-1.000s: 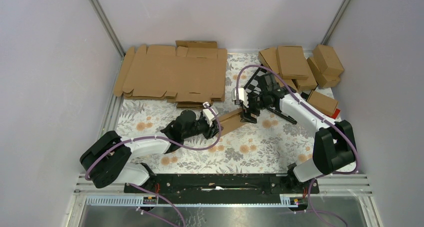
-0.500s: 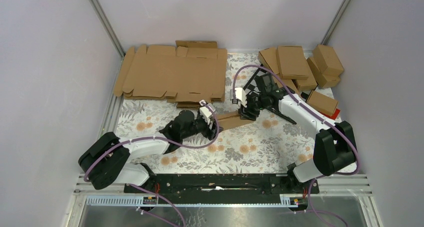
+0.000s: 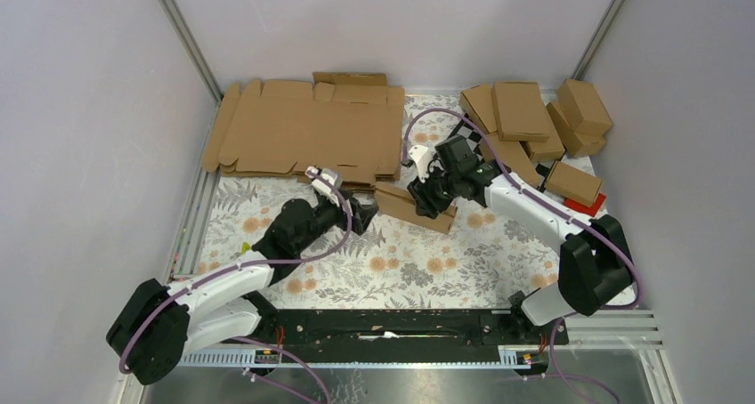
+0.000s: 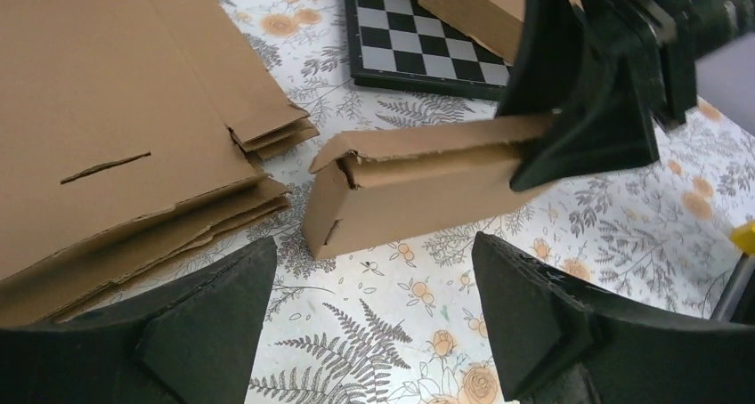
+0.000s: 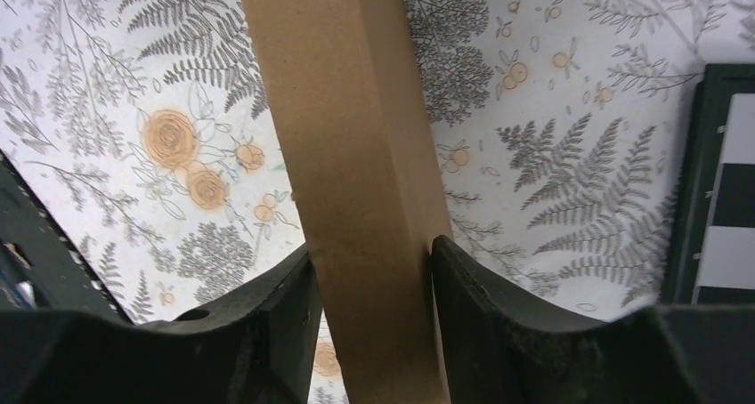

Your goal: Fold the paper box

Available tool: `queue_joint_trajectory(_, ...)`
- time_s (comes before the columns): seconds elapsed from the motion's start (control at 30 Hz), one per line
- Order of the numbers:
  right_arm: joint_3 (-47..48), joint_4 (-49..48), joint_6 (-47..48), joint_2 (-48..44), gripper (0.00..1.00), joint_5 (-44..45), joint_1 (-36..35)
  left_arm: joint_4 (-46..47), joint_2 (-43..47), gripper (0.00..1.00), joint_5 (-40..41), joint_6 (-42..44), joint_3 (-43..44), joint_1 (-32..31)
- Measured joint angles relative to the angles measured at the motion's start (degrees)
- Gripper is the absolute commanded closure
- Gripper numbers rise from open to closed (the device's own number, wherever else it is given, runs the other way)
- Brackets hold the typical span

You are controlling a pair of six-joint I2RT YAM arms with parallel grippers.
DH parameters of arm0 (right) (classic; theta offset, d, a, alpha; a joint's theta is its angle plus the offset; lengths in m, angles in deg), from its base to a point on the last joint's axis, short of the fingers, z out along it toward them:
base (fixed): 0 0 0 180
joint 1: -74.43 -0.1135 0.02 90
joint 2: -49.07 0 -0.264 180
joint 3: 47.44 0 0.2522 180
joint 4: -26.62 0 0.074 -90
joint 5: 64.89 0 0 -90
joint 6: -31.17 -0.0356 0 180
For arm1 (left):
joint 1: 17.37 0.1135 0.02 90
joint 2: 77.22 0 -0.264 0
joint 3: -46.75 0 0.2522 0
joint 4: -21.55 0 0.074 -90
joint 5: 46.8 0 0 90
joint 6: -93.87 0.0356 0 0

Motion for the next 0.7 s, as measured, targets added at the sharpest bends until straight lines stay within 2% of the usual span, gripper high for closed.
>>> queue_joint_trajectory(0.17, -1.0, -1.0, -7.6, 0.0, 0.46, 2.5, -1.6, -10.1, -4.4, 0.12, 1.7, -4.8, 9.5, 1.1)
queue_joint_trajectory(0.3, -2.8, -3.8, -11.1, 0.0, 0.45, 3.9, -2.0, -14.3, -9.0, 0.12, 2.1, -6.3, 17.8, 1.2)
queue_joint_trajectory(0.7, -4.7, -5.9, -12.8, 0.0, 0.40, 4.3, -2.0, -18.3, -18.5, 0.19, 0.0, -5.5, 22.8, 1.2)
